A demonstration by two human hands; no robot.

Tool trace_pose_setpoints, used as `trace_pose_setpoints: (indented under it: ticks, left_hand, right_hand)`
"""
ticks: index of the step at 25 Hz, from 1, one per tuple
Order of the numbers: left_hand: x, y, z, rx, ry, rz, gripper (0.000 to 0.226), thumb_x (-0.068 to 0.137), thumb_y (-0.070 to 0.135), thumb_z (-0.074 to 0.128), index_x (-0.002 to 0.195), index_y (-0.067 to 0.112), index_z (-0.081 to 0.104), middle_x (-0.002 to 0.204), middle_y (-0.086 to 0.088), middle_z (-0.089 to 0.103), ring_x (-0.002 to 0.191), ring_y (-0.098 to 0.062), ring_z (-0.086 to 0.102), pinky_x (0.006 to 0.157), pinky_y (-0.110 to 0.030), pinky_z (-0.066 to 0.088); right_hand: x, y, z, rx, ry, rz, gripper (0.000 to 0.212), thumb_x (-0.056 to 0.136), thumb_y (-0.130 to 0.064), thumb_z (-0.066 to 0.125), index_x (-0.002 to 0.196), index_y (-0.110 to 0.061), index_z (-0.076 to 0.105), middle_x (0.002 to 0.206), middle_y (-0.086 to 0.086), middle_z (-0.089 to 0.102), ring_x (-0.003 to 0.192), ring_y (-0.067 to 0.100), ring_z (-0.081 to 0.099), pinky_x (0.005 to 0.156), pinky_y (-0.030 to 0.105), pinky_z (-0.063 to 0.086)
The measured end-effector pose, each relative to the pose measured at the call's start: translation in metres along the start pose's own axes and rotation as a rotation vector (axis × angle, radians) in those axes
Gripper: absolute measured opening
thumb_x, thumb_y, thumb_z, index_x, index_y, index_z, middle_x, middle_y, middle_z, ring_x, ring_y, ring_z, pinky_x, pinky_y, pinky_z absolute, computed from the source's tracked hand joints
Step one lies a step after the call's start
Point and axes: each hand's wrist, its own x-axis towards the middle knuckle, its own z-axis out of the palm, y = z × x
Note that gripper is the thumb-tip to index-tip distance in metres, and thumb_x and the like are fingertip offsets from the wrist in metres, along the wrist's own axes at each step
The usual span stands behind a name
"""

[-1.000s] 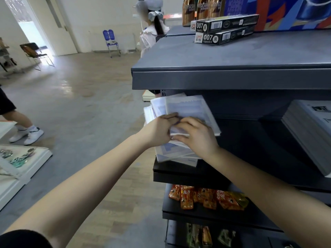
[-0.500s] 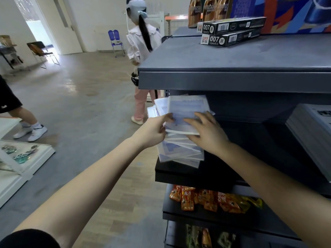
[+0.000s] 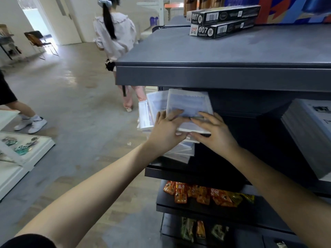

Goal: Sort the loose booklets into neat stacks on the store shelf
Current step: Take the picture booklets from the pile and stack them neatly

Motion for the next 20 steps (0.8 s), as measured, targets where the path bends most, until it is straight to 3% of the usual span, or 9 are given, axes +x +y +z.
trace_pose_setpoints:
  ticks: [3, 6, 8, 10, 12, 16, 20]
  left_hand:
    - [0.009, 0.026, 0.007, -0.073, 0.001, -0.056, 0.048, 0.073, 0.049, 0.051, 0.113, 0.026, 0.066, 0.133, -0.006, 0.055, 0.115, -0.040, 0.052, 0.101, -0.059, 0.032]
    - [0.024, 0.056, 0.025, -0.085, 0.031, 0.002, 0.046, 0.073, 0.046, 0.050, 0.110, 0.023, 0.068, 0.130, -0.006, 0.057, 0.111, -0.042, 0.053, 0.101, -0.060, 0.032]
    - [0.034, 0.080, 0.041, -0.070, 0.069, 0.067, 0.044, 0.074, 0.043, 0.051, 0.108, 0.023, 0.069, 0.127, -0.005, 0.059, 0.109, -0.043, 0.055, 0.099, -0.058, 0.033]
    - [0.043, 0.106, 0.056, -0.077, 0.087, 0.094, 0.042, 0.074, 0.042, 0.052, 0.108, 0.023, 0.068, 0.127, -0.005, 0.060, 0.109, -0.044, 0.055, 0.100, -0.061, 0.034]
    - [0.048, 0.126, 0.072, -0.104, 0.066, 0.093, 0.042, 0.074, 0.042, 0.053, 0.109, 0.024, 0.067, 0.129, -0.005, 0.058, 0.110, -0.044, 0.054, 0.100, -0.064, 0.033]
    - [0.046, 0.159, 0.115, -0.180, -0.096, 0.050, 0.039, 0.078, 0.034, 0.062, 0.116, 0.028, 0.063, 0.139, -0.001, 0.049, 0.123, -0.036, 0.046, 0.111, -0.056, 0.021]
    - [0.039, 0.171, 0.153, -0.184, -0.258, 0.068, 0.040, 0.082, 0.033, 0.062, 0.122, 0.028, 0.059, 0.142, -0.005, 0.044, 0.127, -0.034, 0.041, 0.111, -0.051, 0.022]
  right_hand:
    - [-0.004, 0.013, -0.020, 0.028, 0.100, -0.019, 0.044, 0.074, -0.040, 0.071, 0.108, -0.013, 0.070, 0.120, 0.006, 0.062, 0.113, 0.033, 0.054, 0.096, 0.037, 0.046]
    - [-0.020, 0.036, -0.045, -0.057, 0.146, -0.006, 0.047, 0.074, -0.048, 0.061, 0.106, -0.015, 0.071, 0.119, 0.003, 0.063, 0.113, 0.033, 0.054, 0.096, 0.026, 0.043]
    - [-0.033, 0.057, -0.065, -0.129, 0.171, -0.004, 0.045, 0.074, -0.047, 0.062, 0.105, -0.017, 0.072, 0.119, 0.003, 0.064, 0.112, 0.037, 0.054, 0.096, 0.030, 0.045]
    - [-0.048, 0.078, -0.084, -0.180, 0.189, -0.009, 0.042, 0.074, -0.044, 0.064, 0.104, -0.016, 0.072, 0.118, 0.005, 0.065, 0.112, 0.039, 0.056, 0.095, 0.043, 0.048]
    - [-0.064, 0.095, -0.097, -0.186, 0.186, -0.002, 0.040, 0.076, -0.042, 0.066, 0.105, -0.016, 0.072, 0.119, 0.007, 0.064, 0.114, 0.031, 0.057, 0.096, 0.049, 0.046]
    - [-0.109, 0.125, -0.107, -0.212, 0.151, 0.051, 0.038, 0.077, -0.040, 0.066, 0.104, -0.013, 0.072, 0.115, 0.008, 0.067, 0.109, 0.012, 0.057, 0.095, 0.046, 0.045]
    - [-0.144, 0.150, -0.100, -0.199, -0.047, 0.202, 0.042, 0.081, -0.044, 0.057, 0.111, -0.018, 0.069, 0.121, 0.006, 0.064, 0.119, 0.018, 0.053, 0.100, 0.044, 0.042]
